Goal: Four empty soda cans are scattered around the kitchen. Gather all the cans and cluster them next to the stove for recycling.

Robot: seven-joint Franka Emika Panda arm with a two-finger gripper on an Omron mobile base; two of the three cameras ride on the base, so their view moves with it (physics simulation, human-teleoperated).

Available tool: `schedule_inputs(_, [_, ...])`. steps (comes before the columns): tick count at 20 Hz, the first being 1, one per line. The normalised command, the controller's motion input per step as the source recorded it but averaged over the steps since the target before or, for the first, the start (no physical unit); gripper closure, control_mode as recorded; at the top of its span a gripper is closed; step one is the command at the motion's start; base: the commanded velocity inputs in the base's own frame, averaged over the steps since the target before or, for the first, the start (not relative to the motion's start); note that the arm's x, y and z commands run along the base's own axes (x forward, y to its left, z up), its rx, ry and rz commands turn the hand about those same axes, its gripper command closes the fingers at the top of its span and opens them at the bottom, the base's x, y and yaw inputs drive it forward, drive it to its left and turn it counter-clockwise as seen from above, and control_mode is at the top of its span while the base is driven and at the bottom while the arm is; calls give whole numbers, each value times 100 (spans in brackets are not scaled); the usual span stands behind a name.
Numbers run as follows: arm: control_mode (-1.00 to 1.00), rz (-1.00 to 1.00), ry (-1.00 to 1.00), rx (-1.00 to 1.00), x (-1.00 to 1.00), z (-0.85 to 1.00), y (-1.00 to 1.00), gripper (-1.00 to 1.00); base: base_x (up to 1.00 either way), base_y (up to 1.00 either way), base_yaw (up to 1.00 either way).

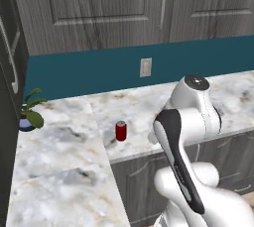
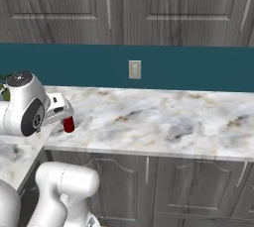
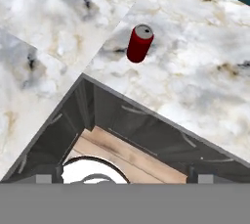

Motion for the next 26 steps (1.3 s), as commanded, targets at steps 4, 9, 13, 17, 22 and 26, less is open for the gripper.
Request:
schedule_inputs(4, [-100, -11, 0, 0, 74, -5, 65, -100, 0, 0, 0])
schedule_inputs(9, [-100, -10, 0, 0, 82, -11, 48, -100, 0, 0, 0])
schedule_inputs(13, [-100, -1, 7, 0, 68, -25, 9, -100, 0, 0, 0])
schedule_inputs(17, [-100, 0, 2, 0, 20, -16, -1, -100, 0, 0, 0])
schedule_inputs(22, [-100, 1, 6, 0, 8, -38, 0, -100, 0, 0, 0])
schedule_inputs(26, [-100, 3, 0, 0, 16, -44, 0, -100, 0, 0, 0])
